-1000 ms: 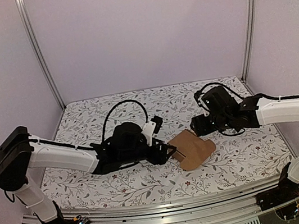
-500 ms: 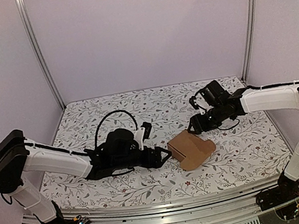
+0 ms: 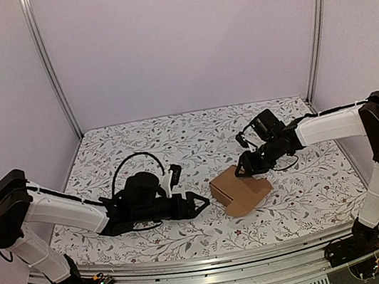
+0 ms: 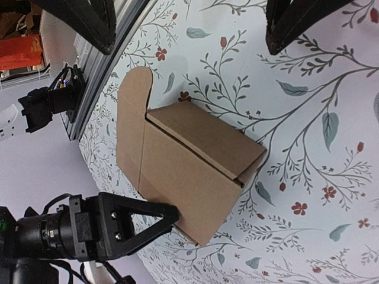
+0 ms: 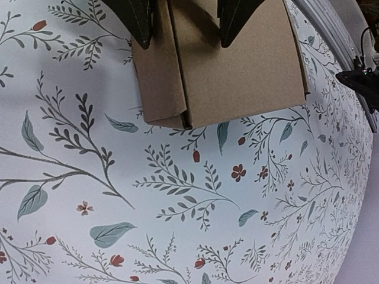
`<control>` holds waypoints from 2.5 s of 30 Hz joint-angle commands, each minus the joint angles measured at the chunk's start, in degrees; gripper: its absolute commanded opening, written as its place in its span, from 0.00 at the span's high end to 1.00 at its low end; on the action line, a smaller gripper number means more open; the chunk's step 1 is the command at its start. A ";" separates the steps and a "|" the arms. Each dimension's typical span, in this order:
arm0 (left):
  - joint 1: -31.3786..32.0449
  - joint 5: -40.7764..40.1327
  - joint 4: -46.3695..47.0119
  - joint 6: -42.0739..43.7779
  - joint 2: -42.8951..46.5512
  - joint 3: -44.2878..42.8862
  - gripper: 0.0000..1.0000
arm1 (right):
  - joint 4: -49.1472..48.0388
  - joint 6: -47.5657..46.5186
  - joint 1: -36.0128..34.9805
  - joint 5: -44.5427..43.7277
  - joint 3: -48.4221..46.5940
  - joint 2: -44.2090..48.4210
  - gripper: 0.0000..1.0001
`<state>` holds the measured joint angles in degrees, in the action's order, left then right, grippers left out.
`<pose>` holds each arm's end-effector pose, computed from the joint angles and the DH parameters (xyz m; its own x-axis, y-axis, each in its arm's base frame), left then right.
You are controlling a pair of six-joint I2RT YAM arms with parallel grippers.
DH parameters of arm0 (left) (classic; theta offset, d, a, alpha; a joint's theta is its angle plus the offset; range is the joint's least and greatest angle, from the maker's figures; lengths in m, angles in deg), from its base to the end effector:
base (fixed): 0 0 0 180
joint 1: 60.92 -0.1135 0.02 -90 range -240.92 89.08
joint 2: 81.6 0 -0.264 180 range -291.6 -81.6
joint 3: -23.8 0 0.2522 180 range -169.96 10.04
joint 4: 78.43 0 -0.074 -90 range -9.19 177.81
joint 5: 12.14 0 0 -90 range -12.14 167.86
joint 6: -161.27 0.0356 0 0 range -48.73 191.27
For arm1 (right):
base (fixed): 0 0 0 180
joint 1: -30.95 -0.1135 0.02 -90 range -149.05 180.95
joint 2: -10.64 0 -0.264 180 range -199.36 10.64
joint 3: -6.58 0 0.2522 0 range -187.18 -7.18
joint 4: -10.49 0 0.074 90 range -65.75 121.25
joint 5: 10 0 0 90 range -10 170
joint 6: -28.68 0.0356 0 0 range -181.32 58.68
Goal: Fold the paper box
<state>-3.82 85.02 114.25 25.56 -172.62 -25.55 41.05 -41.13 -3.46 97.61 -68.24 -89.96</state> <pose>0.1640 -0.2616 0.1568 -0.8225 -0.0361 -0.5676 0.4346 0.6037 -0.6683 0.2872 0.2098 0.1735 -0.8781 -0.2028 -0.4333 -0.3984 0.8114 0.4276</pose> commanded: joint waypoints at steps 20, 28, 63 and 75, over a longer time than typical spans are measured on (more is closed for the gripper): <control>-6.04 5.73 4.08 -10.09 4.52 8.99 0.13 | -13.37 17.46 -7.91 -1.64 7.83 0.55 0.85; -6.04 6.71 3.94 -13.27 3.93 10.04 0.09 | -18.08 22.24 -11.69 -4.45 10.04 0.42 0.90; -7.03 13.67 28.82 -26.09 -14.22 8.17 0.00 | -24.64 26.42 -14.52 -10.07 19.76 5.00 0.94; -8.06 15.64 27.18 -26.03 -15.40 5.75 0.06 | -24.70 25.70 -14.50 -10.57 19.31 4.79 0.94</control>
<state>-10.90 99.31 141.98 -0.38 -186.44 -18.65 10.97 -14.64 -17.43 88.08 -50.16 -84.78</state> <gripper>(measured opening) 0.955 0.059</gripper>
